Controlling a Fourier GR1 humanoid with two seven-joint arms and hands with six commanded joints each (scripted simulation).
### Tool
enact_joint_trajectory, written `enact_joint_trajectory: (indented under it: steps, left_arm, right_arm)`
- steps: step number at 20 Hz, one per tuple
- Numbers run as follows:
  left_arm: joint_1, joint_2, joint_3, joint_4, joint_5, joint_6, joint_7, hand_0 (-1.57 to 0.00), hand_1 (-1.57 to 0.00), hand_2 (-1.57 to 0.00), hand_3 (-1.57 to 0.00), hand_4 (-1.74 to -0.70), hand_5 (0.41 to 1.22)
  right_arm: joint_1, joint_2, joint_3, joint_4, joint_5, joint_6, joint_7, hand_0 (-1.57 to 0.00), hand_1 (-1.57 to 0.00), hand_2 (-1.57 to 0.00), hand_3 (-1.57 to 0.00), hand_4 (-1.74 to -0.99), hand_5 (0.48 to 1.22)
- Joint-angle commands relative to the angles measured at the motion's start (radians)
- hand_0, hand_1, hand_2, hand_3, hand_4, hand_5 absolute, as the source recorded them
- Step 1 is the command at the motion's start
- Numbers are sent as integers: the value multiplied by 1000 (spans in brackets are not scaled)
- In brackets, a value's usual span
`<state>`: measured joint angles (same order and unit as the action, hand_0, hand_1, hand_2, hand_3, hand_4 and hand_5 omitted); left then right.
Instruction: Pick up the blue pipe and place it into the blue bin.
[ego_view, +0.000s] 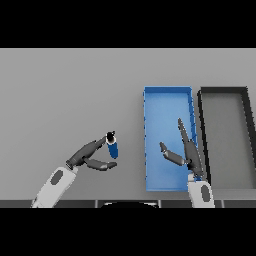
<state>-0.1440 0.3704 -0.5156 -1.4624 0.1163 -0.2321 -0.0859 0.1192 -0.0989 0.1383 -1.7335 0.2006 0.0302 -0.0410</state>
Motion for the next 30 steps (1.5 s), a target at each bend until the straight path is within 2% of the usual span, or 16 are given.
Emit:
enact_joint_trajectory:
  steps: [1, 4, 8, 10, 11, 12, 13, 15, 16, 17, 18, 19, 20, 23, 28, 30]
  left_arm:
    - [-23, -11, -3, 22, -10, 0, 8, 1, 1, 1, 1, -1172, 464]
    - [-52, -42, -27, 69, -54, 6, -2, 1, 1, 1, 1, -1131, 462]
    - [-77, -106, -14, 109, -13, -3, -40, 1, 1, -1, 1, -1215, 533]
    - [-91, -137, -7, 126, -1, 5, -47, 1, -40, -110, -43, -1267, 585]
    - [-96, -149, -4, 143, -1, 10, -44, -34, -141, -224, -115, -1292, 617]
    - [-91, -157, -4, 139, 0, 22, -37, -100, -265, -357, -215, -1317, 651]
    - [-78, -169, -3, 132, 20, 15, -40, -289, -458, -539, -486, -1342, 765]
    - [-90, -186, -5, 149, 12, 22, -39, -717, -856, -901, -877, -1477, 929]
    - [-97, -190, -10, 159, 3, 19, -58, -888, -999, -1035, -1009, -1526, 988]
    - [-82, -188, -25, 161, -1, 11, -120, -1025, -1113, -1142, -1102, -1567, 1034]
    - [-77, -179, -37, 155, -5, 11, -145, -1134, -1205, -1228, -1174, -1600, 1072]
    - [-82, -184, -43, 151, -9, 27, -126, -1221, -1278, -1296, -1225, -1626, 1101]
    - [-83, -179, -44, 150, -15, 35, -135, -1291, -1337, -1351, -1272, -1647, 1125]
    - [-59, -184, -51, 98, -16, 69, -135, -1428, -1451, -1459, -1382, -1692, 1172]
    - [-100, -214, -45, 0, 10, 92, -96, -1524, -1532, -1534, -1454, -1725, 1205]
    - [-115, -205, -40, -29, 22, 81, -83, -1541, -1546, -1547, -1469, -1731, 1211]
  right_arm:
    - [8, 9, 10, 4, 7, 0, 3, 1, 1, 1, 1, -1208, 608]
    - [2, -2, -4, -8, -11, 6, 7, 1, 1, 1, 1, -1201, 605]
    - [0, 3, -9, 11, -16, 5, 15, 1, 1, 1, 1, -1206, 606]
    - [11, 5, 0, 3, -2, -1, -4, 1, 1, 1, 1, -1196, 603]
    - [3, 7, 1, 4, 2, -4, 7, 1, 1, 1, 1, -1196, 605]
    - [-2, 6, -8, 6, -10, -2, 19, 1, 1, 1, 1, -1198, 605]
    - [0, 7, -8, 1, -13, -1, 21, 1, 1, 1, 1, -1199, 605]
    - [3, 4, -11, 7, -19, 5, 8, 1, 1, 1, 1, -1198, 604]
    - [-5, -3, -18, 6, -23, 7, 18, 1, 1, 1, 1, -1195, 604]
    - [1, 2, -9, -3, -20, 7, 10, 1, 1, 1, 1, -1196, 604]
    - [-1, -2, -18, -3, -29, 8, 12, 1, 1, 1, 1, -1198, 604]
    - [4, 1, -13, 7, -20, 5, 6, 1, 1, 1, 1, -1195, 603]
    - [-1, -4, -14, -1, -24, 10, 14, 1, 1, 1, 1, -1191, 602]
    - [-10, -6, -14, -1, -27, 14, 19, 1, 1, 1, 1, -1189, 601]
    - [-17, 4, -7, 16, 1, -5, 28, 1, 1, 1, 1, -1180, 604]
    - [4, -14, -21, 1, -16, 6, -5, 1, 1, 1, 1, -1164, 602]
